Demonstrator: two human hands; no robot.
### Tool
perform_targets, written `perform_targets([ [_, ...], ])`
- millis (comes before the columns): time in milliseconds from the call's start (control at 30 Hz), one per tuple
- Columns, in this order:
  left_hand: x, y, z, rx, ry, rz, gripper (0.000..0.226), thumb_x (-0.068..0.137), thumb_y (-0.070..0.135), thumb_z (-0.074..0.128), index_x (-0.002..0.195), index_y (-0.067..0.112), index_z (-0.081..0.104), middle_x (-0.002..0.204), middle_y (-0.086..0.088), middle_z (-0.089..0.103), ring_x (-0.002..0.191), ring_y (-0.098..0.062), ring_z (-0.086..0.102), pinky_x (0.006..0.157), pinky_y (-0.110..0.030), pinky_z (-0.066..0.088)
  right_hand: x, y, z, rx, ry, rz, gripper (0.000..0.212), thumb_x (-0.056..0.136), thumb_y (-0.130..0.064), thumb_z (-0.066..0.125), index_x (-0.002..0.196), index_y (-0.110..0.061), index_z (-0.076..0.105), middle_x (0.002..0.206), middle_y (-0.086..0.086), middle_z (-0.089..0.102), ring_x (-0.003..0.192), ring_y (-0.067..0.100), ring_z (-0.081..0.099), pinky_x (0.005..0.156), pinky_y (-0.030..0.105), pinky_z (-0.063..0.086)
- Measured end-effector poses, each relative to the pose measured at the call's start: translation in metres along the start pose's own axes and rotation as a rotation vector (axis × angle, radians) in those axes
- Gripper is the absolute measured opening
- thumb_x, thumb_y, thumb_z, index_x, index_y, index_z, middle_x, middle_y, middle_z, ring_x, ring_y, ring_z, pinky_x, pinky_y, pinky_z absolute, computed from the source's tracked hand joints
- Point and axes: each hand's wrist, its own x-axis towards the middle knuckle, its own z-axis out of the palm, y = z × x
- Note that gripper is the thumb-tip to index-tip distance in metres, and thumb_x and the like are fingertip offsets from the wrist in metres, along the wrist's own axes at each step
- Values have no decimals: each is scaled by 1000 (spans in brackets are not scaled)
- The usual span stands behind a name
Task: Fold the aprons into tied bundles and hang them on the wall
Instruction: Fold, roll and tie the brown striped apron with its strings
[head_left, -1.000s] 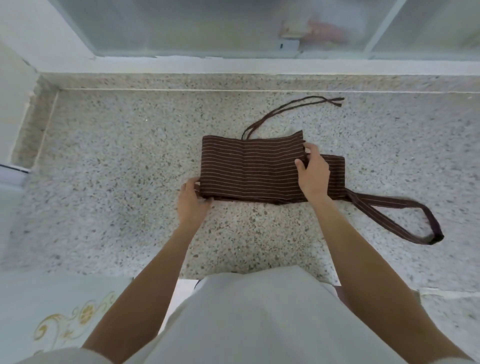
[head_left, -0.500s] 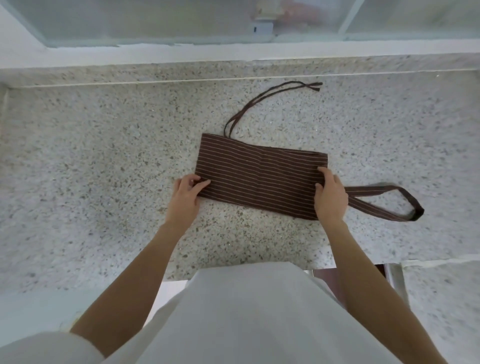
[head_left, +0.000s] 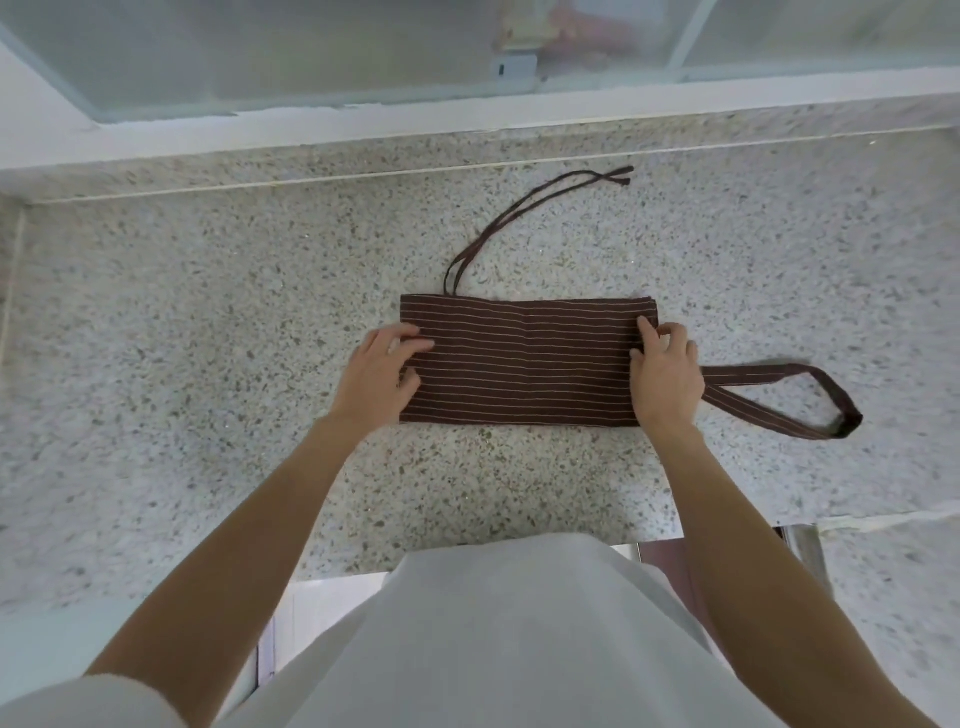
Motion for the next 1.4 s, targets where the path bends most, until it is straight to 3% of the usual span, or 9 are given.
perform_targets([
  [133,49,-7,5,61,-61,-5,41,92,16,50,133,20,49,147,-4,34,136,-26,25,111,-40,27,-24,-22,4,44,169,-182,34,93,-21,55,124,-9,56,133,19,48,117,39,46,95,49,42],
  [267,61,-21,12,71,-109,-9,36,94,15,47,129,20,54,137,-8,46,128,-29,35,110,-38,28,-62,-63,27,39,-71,-524,43,98,-38,34,132,-20,52,143,4,44,135,27,36,108,48,32],
  [400,39,-21,9,-38,-117,-36,41,87,4,55,125,19,59,125,-10,48,110,-25,44,103,-36,36,-63,-49,41,-104,-198,-377,51,99,-37,17,146,-27,29,154,-2,28,143,27,19,114,54,13],
  [533,-8,-6,15,-128,-345,106,61,78,-3,65,134,16,50,127,-7,39,102,-10,46,90,-18,42,-44,-23,27,-134,-86,-199,49,95,-22,43,143,-24,37,151,11,30,139,35,24,110,53,21],
  [633,-26,3,27,-79,-250,267,42,75,1,71,115,13,64,116,-7,50,82,-8,51,73,-19,45,-41,-15,15,-4,-26,-201,40,90,-10,55,130,-15,52,130,12,51,119,34,45,97,47,38],
  [733,-30,13,30,21,-96,427,19,81,23,61,97,18,70,106,0,61,103,-13,48,88,-29,43,-46,0,13,100,-54,-333,41,87,1,54,127,-9,54,123,11,56,113,31,52,95,44,40],
  [967,-26,57,8,-137,67,542,16,88,27,61,97,17,70,86,4,67,74,-10,62,71,-26,52,-50,29,18,225,-258,-451,65,74,-7,69,134,-15,45,144,3,43,135,21,35,116,37,16],
  [1167,17,113,-27,-324,208,337,24,87,31,61,99,11,69,86,14,62,74,3,58,67,-8,48,-50,19,2,772,-186,-81,12,90,-15,61,100,-20,61,85,-19,60,77,-6,55,68,7,39],
  [1400,117,111,-20,-273,53,-72,23,89,33,61,106,18,65,91,5,65,76,-7,58,62,-4,38,-21,14,3,749,-102,210,23,92,-32,57,96,-9,62,79,5,66,70,19,59,60,31,45],
])
